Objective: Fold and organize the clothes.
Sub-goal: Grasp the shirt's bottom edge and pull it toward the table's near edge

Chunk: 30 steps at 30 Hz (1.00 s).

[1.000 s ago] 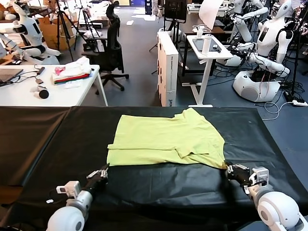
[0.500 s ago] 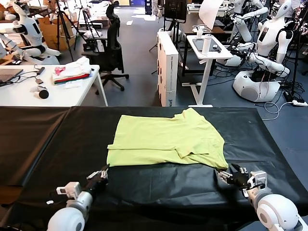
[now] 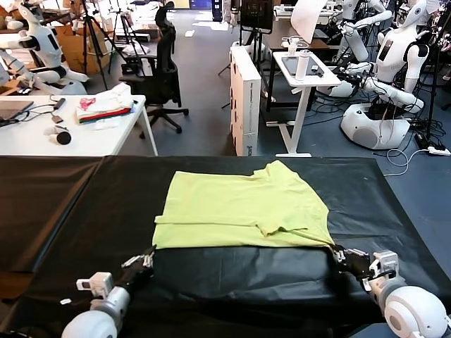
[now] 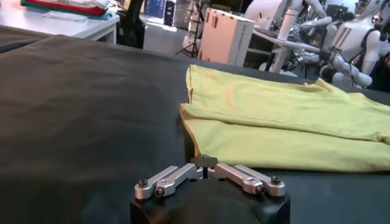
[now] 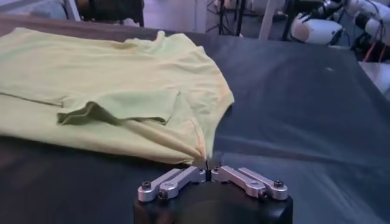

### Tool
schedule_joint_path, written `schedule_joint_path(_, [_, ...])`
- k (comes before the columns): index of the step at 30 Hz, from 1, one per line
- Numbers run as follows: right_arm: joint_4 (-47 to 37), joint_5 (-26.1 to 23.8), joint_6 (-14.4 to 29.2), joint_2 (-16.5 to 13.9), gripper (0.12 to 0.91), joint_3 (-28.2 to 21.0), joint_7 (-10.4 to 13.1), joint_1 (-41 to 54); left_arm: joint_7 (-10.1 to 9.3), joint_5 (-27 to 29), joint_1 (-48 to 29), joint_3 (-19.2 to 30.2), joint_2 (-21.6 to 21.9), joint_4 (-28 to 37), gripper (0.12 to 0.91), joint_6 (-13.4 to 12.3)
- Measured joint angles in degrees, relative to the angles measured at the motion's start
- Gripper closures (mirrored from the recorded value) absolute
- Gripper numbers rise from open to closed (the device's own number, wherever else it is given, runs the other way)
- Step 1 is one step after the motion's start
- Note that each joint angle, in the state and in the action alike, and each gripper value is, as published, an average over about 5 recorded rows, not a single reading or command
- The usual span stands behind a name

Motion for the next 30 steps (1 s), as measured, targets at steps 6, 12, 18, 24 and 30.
schedule_joint_path(6, [2.0,0.9,-1.0,-0.1,0.886,1.2,0.4,-3.4,-0.28,0.0,4.6,-1.8,1.5,-3.5,0.884,0.0])
schedule_joint_path(12, [3.4,2.7,-1.6,0.0,0.886,1.8,0.9,-4.8,-0.37,1.2,9.4,-2.9,1.5,-6.9,0.884,-0.2])
schedule_joint_path(18, [5.4,4.5,-2.8,-0.5,0.708,3.5,2.2,-6.5,-0.11,1.3,12.5,-4.1,1.3,-8.5,0.832,-0.1])
schedule_joint_path(24, [8.2,7.6,-5.1,-1.6,0.330,6.6,3.6,-7.5,-0.93,1.4,14.6,-4.7,0.5,-10.4,0.483,2.1])
schedule_joint_path(30, [6.5,12.1,-4.3,-1.7,0.126,5.6,3.9,-0.6,-2.22,0.5,15.9,-7.2,0.8,-11.4,0.163,2.4])
